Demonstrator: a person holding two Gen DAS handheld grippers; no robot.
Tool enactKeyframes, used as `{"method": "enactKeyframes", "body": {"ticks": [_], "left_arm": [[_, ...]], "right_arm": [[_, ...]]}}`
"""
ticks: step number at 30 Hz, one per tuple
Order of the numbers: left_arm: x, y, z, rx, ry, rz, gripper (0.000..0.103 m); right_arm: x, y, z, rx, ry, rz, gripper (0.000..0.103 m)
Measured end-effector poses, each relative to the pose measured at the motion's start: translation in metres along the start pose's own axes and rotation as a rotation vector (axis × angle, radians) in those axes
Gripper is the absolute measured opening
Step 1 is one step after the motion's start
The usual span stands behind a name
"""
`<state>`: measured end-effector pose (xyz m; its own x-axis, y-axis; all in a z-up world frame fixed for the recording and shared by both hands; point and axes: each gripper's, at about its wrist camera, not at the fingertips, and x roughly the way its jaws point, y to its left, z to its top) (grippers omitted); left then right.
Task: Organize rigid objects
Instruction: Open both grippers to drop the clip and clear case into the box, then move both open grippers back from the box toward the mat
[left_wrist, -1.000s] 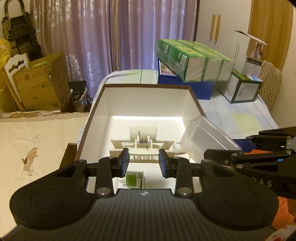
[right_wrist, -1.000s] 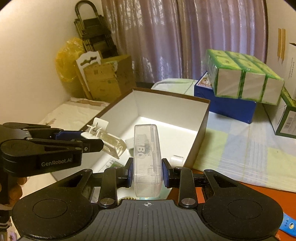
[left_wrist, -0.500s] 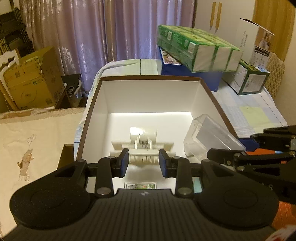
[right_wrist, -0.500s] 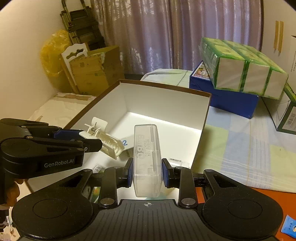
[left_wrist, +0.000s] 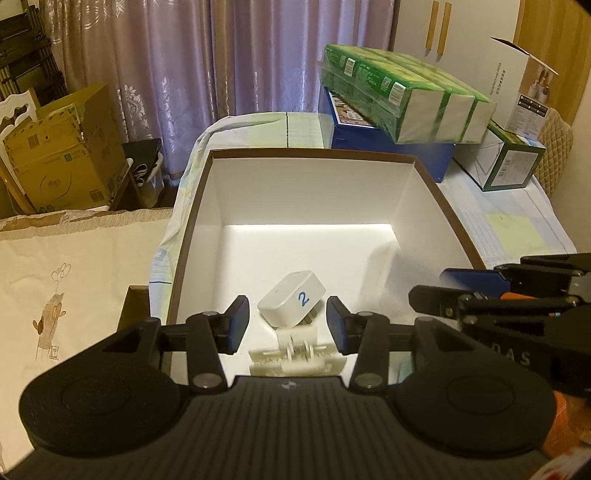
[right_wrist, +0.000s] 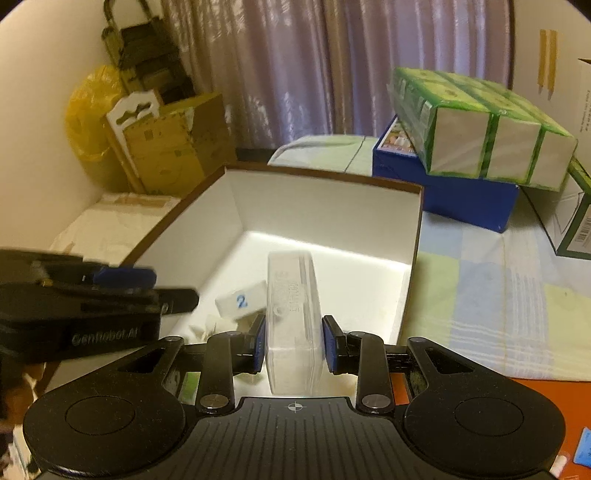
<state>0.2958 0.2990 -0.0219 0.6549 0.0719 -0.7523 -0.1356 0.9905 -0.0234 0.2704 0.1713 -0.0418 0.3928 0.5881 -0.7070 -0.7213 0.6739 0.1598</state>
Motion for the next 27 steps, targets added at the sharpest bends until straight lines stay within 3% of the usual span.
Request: {"method": "enactKeyframes", "body": {"ticks": [8, 27], "left_arm": [[-0.006, 0.005, -0.004, -0.016, 0.001, 0.0, 0.044], [-0.03, -0.005, -0.009, -0.031, -0.031, -0.003, 0.044]], "right_arm": [[0.002, 0.007, 0.0, -0.021, 0.017, 0.017, 0.04], [-0.02, 0.007, -0.01, -0.019, 0.013, 0.017, 0.044]]}}
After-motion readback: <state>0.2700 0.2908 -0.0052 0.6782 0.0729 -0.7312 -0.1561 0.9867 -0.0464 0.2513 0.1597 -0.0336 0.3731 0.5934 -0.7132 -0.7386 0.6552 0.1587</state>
